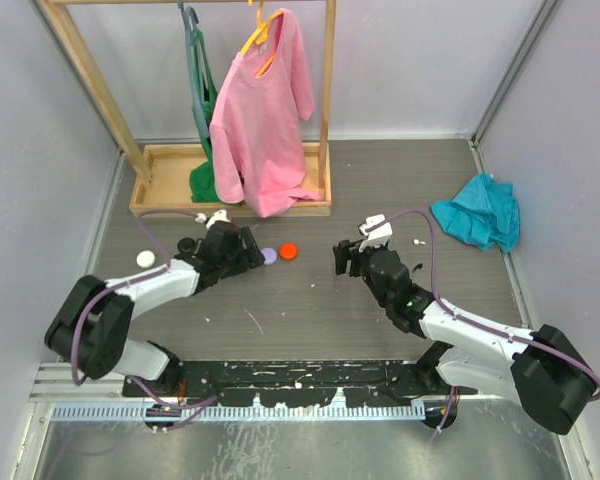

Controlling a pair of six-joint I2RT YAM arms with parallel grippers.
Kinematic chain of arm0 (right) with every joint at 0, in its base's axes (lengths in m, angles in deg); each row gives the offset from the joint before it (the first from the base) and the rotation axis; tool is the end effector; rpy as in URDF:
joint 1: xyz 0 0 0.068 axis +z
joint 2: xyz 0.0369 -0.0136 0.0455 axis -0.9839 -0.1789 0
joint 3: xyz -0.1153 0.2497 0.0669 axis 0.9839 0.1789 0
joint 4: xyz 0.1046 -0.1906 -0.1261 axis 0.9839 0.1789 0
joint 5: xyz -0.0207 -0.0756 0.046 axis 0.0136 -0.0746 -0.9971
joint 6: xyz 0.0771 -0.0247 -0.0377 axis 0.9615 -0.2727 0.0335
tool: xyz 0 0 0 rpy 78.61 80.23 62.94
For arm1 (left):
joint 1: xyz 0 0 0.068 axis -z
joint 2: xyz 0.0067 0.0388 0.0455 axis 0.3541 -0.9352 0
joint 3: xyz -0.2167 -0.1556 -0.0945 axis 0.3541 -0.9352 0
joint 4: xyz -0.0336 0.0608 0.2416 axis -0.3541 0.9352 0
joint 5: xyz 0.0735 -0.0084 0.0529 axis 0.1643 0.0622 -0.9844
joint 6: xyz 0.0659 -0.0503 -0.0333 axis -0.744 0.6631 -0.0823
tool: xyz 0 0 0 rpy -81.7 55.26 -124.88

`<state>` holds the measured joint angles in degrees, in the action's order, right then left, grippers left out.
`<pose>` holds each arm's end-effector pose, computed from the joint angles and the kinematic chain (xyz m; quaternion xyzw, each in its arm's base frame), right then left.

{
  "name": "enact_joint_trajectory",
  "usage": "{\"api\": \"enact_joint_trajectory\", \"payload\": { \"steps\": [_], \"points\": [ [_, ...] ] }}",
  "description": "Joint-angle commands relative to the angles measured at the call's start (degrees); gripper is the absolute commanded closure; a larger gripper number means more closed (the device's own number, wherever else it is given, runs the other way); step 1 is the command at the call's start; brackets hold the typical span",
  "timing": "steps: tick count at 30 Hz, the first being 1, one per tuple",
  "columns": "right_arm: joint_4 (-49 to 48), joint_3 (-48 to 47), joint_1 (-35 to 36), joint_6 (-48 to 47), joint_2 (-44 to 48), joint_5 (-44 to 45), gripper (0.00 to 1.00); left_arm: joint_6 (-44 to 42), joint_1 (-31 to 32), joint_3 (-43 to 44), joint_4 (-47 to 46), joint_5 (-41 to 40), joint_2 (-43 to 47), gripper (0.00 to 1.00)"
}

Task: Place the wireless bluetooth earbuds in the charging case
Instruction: Place the charging case at the center of the board, then pick up the charging case at the center of the board.

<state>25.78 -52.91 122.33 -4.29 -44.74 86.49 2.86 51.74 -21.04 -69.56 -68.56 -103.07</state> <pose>0.1999 0.1424 0.2192 -0.1042 0.7713 0.1273 0.6148 0.2628 -0.1474 0.1515 -0.1440 0.9094 -0.2008 0.3345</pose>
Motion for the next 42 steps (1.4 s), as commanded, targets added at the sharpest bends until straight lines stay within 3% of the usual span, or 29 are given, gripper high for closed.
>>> {"api": "enact_joint_trajectory", "payload": {
  "steps": [1, 8, 14, 25, 32, 42],
  "points": [
    [-2.29, -1.23, -0.08, 0.51, 1.26, 1.26, 0.26, -5.42, -2.88, 0.61, 11.12, -6.53, 8.01, 0.24],
    [-2.59, -0.94, -0.12, 0.57, 1.41, 1.28, 0.25, -12.02, -12.31, 4.20, 22.18, -9.42, 12.33, 0.19],
    [-2.84, -0.98, -0.03, 0.67, 0.77, 1.17, 0.25, -14.14, -21.20, 5.88, 24.32, -9.76, 12.40, 0.15],
    [-2.86, -0.98, -0.07, 0.40, 0.65, 1.21, 0.23, -17.43, -27.69, 13.49, 19.87, -9.08, -1.52, 0.15],
    [-2.78, -1.20, -0.04, 0.37, -0.03, 1.18, 0.23, -19.59, -30.27, 18.20, 19.22, -5.63, -9.21, 0.22],
    [-2.76, -1.42, -0.09, 0.15, -0.83, 1.09, 0.23, -22.71, -30.48, 24.65, 23.91, -0.93, -17.16, 0.38]
  ]
}}
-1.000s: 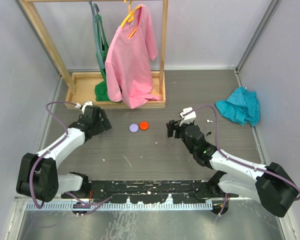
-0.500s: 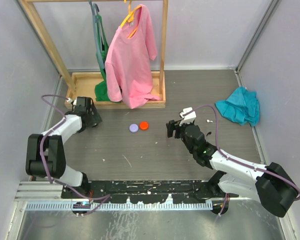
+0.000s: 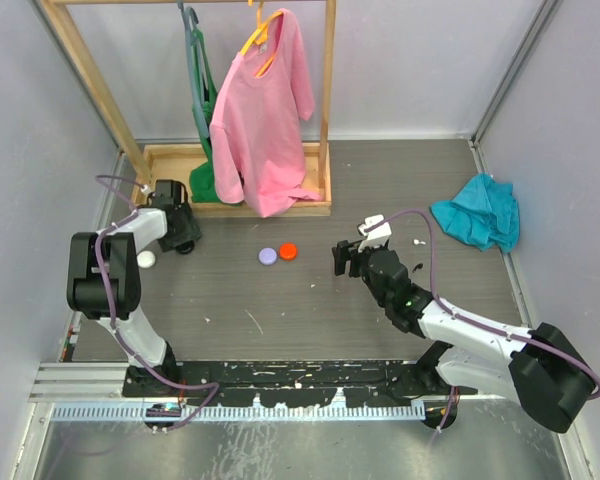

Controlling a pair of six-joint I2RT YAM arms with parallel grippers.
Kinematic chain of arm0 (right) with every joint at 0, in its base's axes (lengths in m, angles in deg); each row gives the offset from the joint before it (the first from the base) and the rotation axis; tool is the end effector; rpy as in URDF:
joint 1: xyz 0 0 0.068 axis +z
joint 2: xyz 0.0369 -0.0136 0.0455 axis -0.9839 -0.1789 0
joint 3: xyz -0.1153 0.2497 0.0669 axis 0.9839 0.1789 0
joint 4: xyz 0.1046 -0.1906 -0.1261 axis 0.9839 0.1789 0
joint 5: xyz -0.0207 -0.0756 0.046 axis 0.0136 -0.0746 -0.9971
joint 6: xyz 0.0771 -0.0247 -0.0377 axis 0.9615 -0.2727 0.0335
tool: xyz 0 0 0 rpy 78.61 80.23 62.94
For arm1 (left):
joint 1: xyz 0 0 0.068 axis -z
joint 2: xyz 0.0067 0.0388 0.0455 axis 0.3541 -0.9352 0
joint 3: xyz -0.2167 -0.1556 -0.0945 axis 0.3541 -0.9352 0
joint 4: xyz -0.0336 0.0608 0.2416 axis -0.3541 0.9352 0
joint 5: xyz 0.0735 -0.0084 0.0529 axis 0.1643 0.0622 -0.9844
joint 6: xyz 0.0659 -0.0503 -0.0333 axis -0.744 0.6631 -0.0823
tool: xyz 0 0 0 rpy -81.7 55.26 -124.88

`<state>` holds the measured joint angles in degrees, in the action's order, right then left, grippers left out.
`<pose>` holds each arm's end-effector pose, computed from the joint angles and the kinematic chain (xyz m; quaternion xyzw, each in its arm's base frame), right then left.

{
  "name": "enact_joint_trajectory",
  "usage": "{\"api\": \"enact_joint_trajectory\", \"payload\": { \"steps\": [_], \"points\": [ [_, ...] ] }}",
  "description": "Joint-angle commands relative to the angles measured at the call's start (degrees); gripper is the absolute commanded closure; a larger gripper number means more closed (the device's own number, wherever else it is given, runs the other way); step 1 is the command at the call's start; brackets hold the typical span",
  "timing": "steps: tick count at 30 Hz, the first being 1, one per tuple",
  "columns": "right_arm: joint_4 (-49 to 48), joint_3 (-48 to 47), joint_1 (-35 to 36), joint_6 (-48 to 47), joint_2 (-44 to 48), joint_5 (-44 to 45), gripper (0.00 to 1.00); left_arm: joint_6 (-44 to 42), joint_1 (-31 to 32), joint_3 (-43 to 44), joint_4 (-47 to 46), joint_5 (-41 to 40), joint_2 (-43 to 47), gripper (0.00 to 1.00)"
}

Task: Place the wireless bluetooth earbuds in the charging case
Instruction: Pick up the charging case at the center of the board.

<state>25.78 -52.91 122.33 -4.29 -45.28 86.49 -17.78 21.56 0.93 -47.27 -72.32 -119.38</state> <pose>0.2006 0.1430 0.2171 -0.1057 0.7739 0.1252 0.6118 0.3552 0.0091 0.1447 -0.2290 0.9371 0.0271 0.2620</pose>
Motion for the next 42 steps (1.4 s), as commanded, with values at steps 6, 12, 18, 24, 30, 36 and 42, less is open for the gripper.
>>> {"api": "enact_joint_trajectory", "payload": {
  "steps": [6, 12, 18, 24, 30, 36, 42],
  "points": [
    [-2.60, -1.57, -0.07, 0.07, -0.37, 0.65, 0.23, -1.62, -0.16, 1.45, 3.44, 8.11, 0.41, 0.53],
    [-3.41, -1.54, -0.09, -0.84, -0.61, -3.01, 0.23, 0.92, -0.16, -4.32, 2.53, 13.97, 7.44, 0.59],
    [-5.46, -1.48, 0.03, -4.01, -2.14, -13.30, 0.23, 3.94, 1.03, -9.74, 1.76, 21.54, 15.57, 0.62],
    [-12.65, 1.09, 0.44, -9.66, -3.01, -25.23, 0.23, 6.16, 5.22, -11.74, 1.92, 26.73, 20.70, 0.62],
    [-21.59, 5.07, 6.34, -25.93, -3.33, -34.10, 0.23, 8.06, 11.19, -10.29, 3.61, 29.06, 22.02, 0.64],
    [-17.83, 3.49, 12.11, -42.72, -2.06, -38.16, 0.22, 7.94, 17.03, -7.37, 5.71, 30.36, 21.21, 0.64],
    [-9.43, -0.74, 17.74, -57.86, -3.54, -36.60, 0.22, 9.15, 21.24, -5.96, 6.29, 30.76, 20.52, 0.65]
  ]
}}
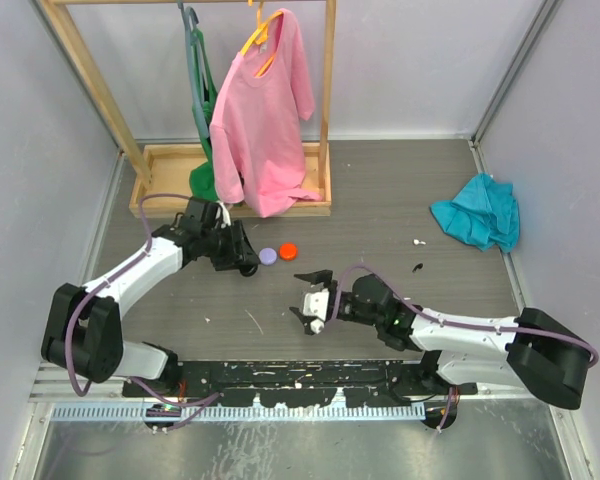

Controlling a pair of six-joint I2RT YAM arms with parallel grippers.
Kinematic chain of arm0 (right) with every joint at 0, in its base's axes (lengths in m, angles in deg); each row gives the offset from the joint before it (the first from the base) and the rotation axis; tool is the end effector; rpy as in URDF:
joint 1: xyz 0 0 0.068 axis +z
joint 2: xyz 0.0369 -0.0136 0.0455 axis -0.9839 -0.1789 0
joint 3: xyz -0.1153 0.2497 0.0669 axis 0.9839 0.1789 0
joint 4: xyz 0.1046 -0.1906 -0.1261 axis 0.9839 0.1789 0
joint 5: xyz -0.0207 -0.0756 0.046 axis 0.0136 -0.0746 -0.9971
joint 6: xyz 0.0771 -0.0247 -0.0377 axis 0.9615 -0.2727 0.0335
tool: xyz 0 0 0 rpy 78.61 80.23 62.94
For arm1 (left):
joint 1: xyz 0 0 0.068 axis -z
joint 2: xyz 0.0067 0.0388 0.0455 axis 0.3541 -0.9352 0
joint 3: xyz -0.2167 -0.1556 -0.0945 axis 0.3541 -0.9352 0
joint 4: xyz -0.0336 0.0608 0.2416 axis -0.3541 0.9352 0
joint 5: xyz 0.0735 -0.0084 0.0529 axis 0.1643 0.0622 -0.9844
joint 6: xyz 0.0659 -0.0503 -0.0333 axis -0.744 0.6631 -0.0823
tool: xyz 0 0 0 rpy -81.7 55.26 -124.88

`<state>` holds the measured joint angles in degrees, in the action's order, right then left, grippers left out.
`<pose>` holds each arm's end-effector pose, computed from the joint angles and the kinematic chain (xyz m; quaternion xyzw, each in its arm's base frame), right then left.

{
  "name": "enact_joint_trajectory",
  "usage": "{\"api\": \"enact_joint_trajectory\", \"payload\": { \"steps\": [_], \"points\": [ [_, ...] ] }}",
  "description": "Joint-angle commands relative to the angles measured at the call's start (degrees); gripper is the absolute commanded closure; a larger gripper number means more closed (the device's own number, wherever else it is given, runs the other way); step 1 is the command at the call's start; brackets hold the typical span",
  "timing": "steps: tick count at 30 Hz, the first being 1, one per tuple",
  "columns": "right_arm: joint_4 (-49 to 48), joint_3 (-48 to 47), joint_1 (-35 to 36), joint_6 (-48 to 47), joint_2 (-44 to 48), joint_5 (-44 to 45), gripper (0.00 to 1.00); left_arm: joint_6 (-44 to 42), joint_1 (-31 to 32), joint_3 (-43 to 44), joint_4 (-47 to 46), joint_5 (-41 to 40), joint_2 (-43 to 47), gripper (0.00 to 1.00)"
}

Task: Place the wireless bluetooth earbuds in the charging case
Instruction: Pick up the charging case at the center of the board.

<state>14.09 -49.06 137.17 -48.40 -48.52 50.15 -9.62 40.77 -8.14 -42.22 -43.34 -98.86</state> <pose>0.1188 0.2213 0.2090 -0.5990 0.4678 0.2146 0.6134 0.2606 -0.1223 0.1997 -0.0636 0.9393 -0.2739 0.1968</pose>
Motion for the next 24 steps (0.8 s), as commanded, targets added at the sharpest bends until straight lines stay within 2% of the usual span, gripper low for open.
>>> {"api": "enact_joint_trajectory", "payload": {
  "steps": [1, 6, 10, 24],
  "points": [
    [2.74, -5.10, 3.92, -15.82, -0.78, 0.71, 0.23, 0.95, 2.81, 3.59, 1.79, 1.62, -0.25, 0.64],
    [6.37, -9.03, 8.30, -26.52, -4.75, 5.06, 0.28, 1.01, 6.61, 6.15, 4.84, 0.29, -1.61, 0.65],
    [3.82, -9.22, 11.20, -32.23, -8.43, 9.95, 0.31, 0.68, 9.71, 8.62, 6.89, -0.17, -3.17, 0.65],
    [-0.95, -7.99, 14.77, -40.77, -14.75, 20.32, 0.40, -0.14, 17.52, 15.30, 12.22, -3.99, -8.42, 0.65]
  ]
}}
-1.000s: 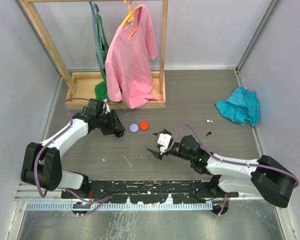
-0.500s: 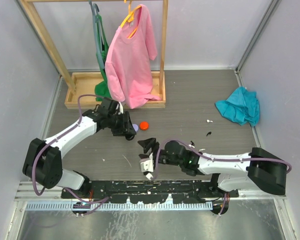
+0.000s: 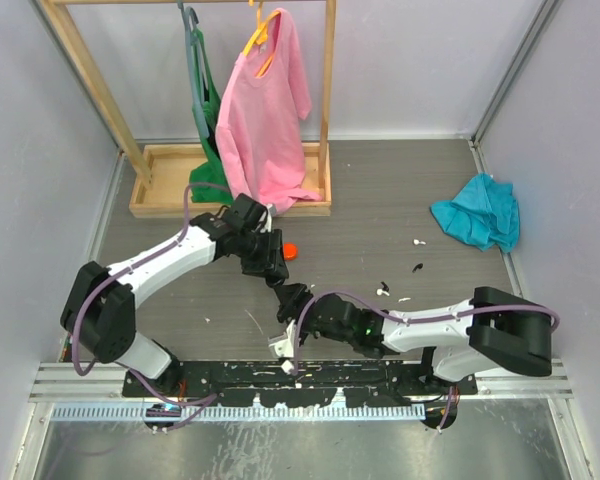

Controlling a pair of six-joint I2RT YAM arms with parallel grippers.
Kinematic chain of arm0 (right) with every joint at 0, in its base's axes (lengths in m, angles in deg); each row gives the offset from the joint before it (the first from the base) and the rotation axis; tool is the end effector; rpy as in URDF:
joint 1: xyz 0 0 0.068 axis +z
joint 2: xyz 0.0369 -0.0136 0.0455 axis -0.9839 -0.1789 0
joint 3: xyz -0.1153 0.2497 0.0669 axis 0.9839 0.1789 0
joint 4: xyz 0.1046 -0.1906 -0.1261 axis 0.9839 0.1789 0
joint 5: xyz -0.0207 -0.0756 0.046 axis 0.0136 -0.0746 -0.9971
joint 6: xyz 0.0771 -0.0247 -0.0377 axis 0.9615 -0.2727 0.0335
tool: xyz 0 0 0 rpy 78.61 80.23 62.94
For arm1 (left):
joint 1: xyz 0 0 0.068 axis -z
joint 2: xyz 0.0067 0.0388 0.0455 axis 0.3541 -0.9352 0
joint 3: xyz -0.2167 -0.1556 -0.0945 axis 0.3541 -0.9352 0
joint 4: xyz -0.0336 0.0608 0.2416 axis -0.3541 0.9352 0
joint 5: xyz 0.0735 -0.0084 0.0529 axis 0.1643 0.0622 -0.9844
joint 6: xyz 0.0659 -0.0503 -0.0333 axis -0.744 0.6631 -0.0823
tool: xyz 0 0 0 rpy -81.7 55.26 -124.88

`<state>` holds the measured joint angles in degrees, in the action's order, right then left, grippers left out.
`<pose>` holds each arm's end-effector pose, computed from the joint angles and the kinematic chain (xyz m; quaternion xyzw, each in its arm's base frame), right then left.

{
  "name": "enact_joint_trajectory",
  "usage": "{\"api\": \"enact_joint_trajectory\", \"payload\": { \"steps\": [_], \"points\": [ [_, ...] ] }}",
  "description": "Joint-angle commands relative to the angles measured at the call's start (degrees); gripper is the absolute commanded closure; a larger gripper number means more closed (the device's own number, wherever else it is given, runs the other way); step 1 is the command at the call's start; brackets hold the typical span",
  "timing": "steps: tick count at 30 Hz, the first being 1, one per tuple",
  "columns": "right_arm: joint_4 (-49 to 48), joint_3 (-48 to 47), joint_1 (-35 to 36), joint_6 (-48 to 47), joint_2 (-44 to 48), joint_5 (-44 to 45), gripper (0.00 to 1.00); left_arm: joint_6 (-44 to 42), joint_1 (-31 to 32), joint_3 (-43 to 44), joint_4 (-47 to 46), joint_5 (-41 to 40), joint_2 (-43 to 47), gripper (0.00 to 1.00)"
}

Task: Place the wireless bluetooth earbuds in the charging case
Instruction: Pick up the charging case at the center of the board.

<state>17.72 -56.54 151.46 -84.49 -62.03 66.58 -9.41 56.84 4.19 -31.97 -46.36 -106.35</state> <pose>0.0952 0.2768 0.1852 -0.7661 0.2730 -0.0159 0.5816 0.2421 -0.2033 0.2156 0.0528 0.9562 -0.2551 0.1335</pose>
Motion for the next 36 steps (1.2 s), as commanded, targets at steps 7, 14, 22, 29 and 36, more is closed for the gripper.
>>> {"api": "enact_joint_trajectory", "payload": {
  "steps": [7, 14, 22, 29, 36],
  "points": [
    [-7.65, 0.14, 0.74, -7.88, -4.67, 8.42, 0.43, -0.53, 3.04, 4.19, 2.86, -1.62, -2.23, 0.65],
    [-10.99, 0.37, 0.91, -10.84, -7.95, 12.72, 0.49, -0.88, 3.85, 5.08, 3.74, -1.93, -3.51, 0.64],
    [-13.80, 0.50, 1.00, -11.77, -9.33, 13.99, 0.64, -0.97, 4.55, 5.74, 4.20, -2.27, -3.96, 0.63],
    [-13.89, -0.22, 1.00, -11.16, -9.37, 14.51, 0.87, -1.35, 4.67, 5.90, 4.84, -2.87, -3.01, 0.59],
    [-10.40, -0.87, 1.01, -7.65, -6.31, 13.74, 0.99, -1.58, 4.67, 5.50, 5.04, -5.70, 0.06, 0.43]
  ]
}}
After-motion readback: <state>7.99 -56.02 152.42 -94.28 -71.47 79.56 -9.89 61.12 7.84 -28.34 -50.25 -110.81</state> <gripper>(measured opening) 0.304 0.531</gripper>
